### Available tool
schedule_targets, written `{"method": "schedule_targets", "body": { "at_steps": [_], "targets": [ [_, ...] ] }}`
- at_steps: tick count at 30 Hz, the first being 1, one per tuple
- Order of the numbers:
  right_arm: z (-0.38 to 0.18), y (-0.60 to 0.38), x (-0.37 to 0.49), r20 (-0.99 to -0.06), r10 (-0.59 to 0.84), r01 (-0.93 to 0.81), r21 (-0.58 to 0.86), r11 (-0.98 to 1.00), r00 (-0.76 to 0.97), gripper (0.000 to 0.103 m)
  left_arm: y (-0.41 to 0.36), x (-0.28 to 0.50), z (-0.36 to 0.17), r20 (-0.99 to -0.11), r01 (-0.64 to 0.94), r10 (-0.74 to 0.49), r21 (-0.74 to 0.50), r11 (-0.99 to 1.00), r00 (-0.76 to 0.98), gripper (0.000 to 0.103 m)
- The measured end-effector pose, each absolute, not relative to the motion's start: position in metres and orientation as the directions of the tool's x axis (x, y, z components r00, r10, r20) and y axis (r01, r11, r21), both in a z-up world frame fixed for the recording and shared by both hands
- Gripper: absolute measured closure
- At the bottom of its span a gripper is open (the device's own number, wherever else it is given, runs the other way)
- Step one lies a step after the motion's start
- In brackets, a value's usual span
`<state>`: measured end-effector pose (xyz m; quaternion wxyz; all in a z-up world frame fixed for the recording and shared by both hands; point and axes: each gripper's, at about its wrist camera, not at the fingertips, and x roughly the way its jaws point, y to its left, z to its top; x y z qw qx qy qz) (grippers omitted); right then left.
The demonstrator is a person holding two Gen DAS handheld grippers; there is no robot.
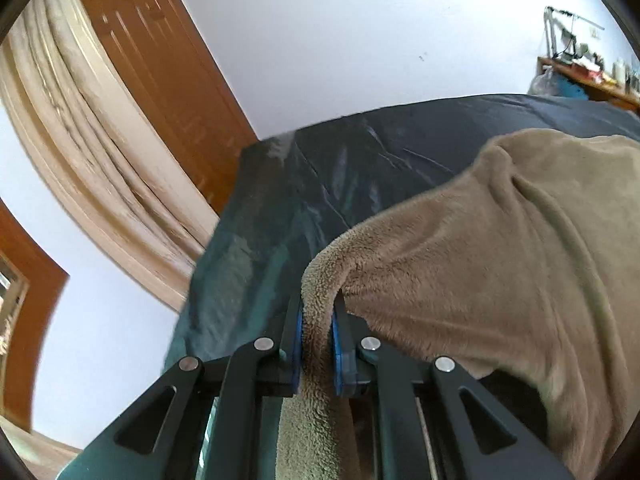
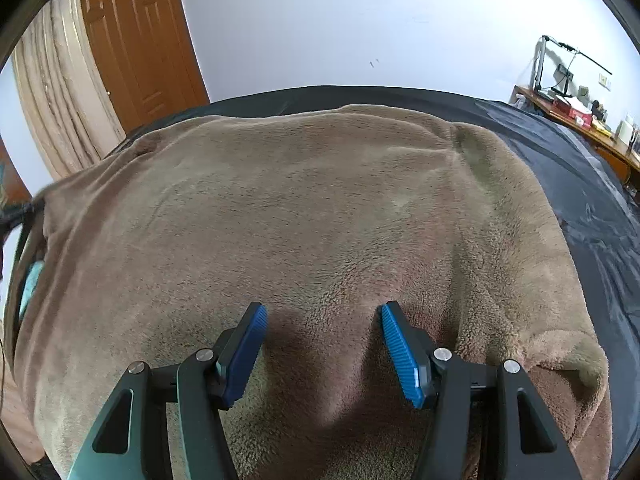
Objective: Fold clothes
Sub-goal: 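Release the blanket edge with the left tool and smooth it flat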
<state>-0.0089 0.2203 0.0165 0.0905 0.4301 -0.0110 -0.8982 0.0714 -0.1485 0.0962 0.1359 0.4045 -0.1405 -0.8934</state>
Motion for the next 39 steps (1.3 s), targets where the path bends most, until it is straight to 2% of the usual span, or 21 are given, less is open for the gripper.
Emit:
{"method": "schedule_targets", "body": {
  "at_steps": [4,8,11,13,14,18,25,31,39],
  "targets": [
    [0.016,0.220,-0.009,-0.772,-0.168,0.153,0.093,-0.984,-0.613,0.041,-0.142,0.049,0.076,-0.679,0.116,-0.420,0.446,-0.887,-0.603,0.086],
    [0.016,0.219,-0.009,-0.773,-0.168,0.155,0.091,-0.984,-0.612,0.041,-0.148,0.041,0.056,-0.720,0.093,-0.417,0.445,-0.891,-0.555,0.083],
    [0.016,0.219,-0.009,-0.774,-0.167,0.156,0.089,-0.984,-0.611,0.041,-0.158,0.050,0.051,-0.733,0.092,-0.414,0.438,-0.894,-0.539,0.069],
    [0.016,0.218,-0.009,-0.775,-0.167,0.157,0.088,-0.984,-0.610,0.038,-0.166,0.055,0.052,-0.732,0.109,-0.418,0.432,-0.895,-0.538,0.048],
    [0.016,0.219,-0.009,-0.775,-0.169,0.160,0.088,-0.983,-0.609,0.037,-0.171,0.058,0.053,-0.732,0.117,-0.420,0.428,-0.896,-0.537,0.044],
    [0.015,0.216,-0.009,-0.775,-0.178,0.170,0.092,-0.981,-0.606,0.023,-0.189,0.065,0.056,-0.749,0.160,-0.409,0.385,-0.909,-0.522,0.022],
    [0.014,0.212,-0.011,-0.776,-0.194,0.185,0.101,-0.977,-0.601,0.022,-0.201,0.083,0.064,-0.781,0.196,-0.351,0.291,-0.937,-0.517,0.021],
    [0.013,0.210,-0.012,-0.775,-0.206,0.194,0.110,-0.975,-0.598,0.022,-0.188,0.092,0.088,-0.760,0.237,-0.330,0.235,-0.943,-0.560,0.019],
    [0.015,0.213,-0.011,-0.770,-0.220,0.194,0.127,-0.973,-0.599,0.022,-0.097,0.056,0.083,-0.756,0.015,-0.173,0.211,-0.977,-0.631,0.018]
  ]
}}
